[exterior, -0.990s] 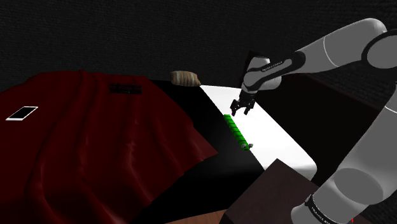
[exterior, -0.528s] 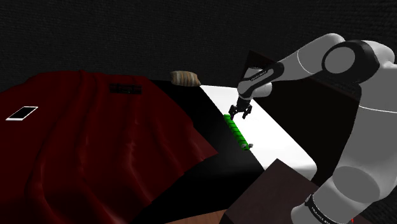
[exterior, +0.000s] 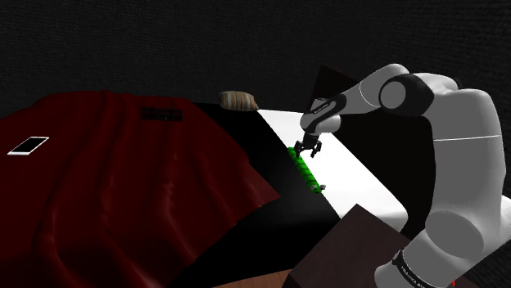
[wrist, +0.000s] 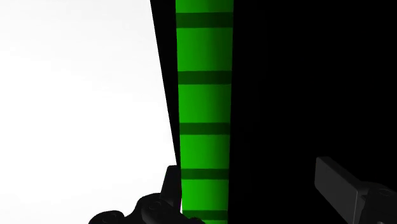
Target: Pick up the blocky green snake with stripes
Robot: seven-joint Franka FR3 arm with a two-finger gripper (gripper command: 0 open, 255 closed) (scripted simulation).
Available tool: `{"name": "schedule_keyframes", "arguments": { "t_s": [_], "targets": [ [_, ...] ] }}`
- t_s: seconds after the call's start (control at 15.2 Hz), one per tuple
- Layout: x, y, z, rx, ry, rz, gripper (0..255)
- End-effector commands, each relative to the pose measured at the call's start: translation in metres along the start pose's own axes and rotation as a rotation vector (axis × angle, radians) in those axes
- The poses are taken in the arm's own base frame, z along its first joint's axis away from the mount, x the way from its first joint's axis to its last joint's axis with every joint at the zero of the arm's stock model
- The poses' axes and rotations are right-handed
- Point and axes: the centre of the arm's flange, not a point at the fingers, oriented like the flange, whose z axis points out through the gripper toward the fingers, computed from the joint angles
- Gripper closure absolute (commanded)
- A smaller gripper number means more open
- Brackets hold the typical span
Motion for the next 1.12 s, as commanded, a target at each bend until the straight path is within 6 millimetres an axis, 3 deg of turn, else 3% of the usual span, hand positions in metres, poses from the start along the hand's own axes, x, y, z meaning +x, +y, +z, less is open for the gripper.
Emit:
{"name": "schedule_keyframes", "arguments": {
  "t_s": [0.0,0.2,0.79,0.86,1.06],
  "targets": [
    [0.015,0.011,0.020,-0.004,-0.004,0.022,0],
    [0.032,0.026,0.044,-0.010,-0.009,0.049,0],
    [0.032,0.025,0.084,-0.010,-0.009,0.049,0],
    [0.032,0.025,0.085,-0.010,-0.009,0.049,255],
    [0.031,0.025,0.085,-0.010,-0.009,0.049,255]
  ]
}}
